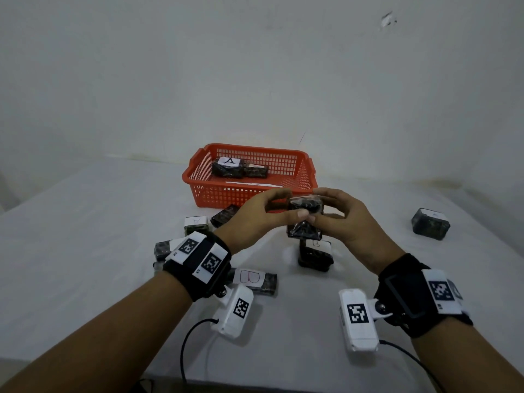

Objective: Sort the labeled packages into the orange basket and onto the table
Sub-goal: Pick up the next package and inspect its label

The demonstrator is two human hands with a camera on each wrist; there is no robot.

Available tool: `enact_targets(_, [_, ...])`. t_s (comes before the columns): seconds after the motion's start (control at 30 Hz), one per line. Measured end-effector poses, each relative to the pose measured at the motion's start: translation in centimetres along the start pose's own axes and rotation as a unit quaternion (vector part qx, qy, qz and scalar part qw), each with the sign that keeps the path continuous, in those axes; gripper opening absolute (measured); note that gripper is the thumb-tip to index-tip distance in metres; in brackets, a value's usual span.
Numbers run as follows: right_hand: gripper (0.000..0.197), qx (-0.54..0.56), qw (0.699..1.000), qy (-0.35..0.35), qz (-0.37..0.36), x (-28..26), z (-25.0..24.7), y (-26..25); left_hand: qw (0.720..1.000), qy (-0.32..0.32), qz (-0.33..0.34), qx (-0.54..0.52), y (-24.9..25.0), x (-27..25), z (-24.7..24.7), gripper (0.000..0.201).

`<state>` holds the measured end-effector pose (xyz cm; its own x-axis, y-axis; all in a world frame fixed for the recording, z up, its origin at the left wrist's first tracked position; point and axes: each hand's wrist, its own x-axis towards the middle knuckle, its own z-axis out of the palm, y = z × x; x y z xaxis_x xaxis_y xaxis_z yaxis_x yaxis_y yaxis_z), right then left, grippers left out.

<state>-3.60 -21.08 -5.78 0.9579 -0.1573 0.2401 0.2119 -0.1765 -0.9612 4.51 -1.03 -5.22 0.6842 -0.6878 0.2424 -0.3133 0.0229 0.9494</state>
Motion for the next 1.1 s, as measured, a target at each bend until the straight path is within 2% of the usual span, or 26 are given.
enact_targets(0.07, [0.072, -0.014, 1.000, -0.005, -0.007, 0.2, -0.1, 0.1, 1.000, -0.014, 0.003, -0.009, 0.0, -0.1, -0.1, 0.076])
enact_targets(0.17, [0.071, -0.004, 1.000, -0.029, -0.004, 0.2, -0.4, 0.2, 1.000, -0.017, 0.014, -0.009, 0.0, 0.0, 0.0, 0.072])
enact_targets(0.33, [0.067, 0.000, 0.999, -0.051, -0.007, -0.1, -0.3, -0.1, 0.998, -0.054, -0.013, -0.040, -0.4, 0.0, -0.2, 0.060])
enact_targets(0.47, [0.065, -0.010, 0.999, -0.041, -0.006, -0.2, -0.3, -0.3, 0.998, -0.034, -0.017, -0.045, -0.7, 0.3, 0.2, 0.053])
enact_targets(0.7, [0.085, -0.018, 0.996, -0.075, 0.039, -0.7, -1.9, -0.1, 0.973, -0.028, -0.129, -0.189, 0.1, 0.8, 0.5, 0.061])
enact_targets(0.87, [0.056, -0.033, 0.999, 0.000, 0.021, -1.1, -2.6, 0.1, 0.938, -0.078, -0.209, -0.264, 1.4, 1.8, 1.7, 0.078])
enact_targets(0.93, [0.052, 0.013, 0.999, 0.016, 0.033, -1.1, -3.3, 0.2, 0.946, -0.050, -0.213, -0.238, 1.3, 2.6, 2.5, 0.075])
enact_targets(1.03, [0.041, 0.059, 0.996, 0.021, 0.068, -1.6, -5.1, 0.1, 0.979, 0.054, -0.133, -0.147, 1.2, 4.0, 4.0, 0.051])
enact_targets(1.1, [0.034, 0.046, 0.995, 0.035, 0.087, -2.2, -6.6, 0.3, 0.985, 0.090, -0.093, -0.110, 1.1, 5.0, 5.4, 0.039])
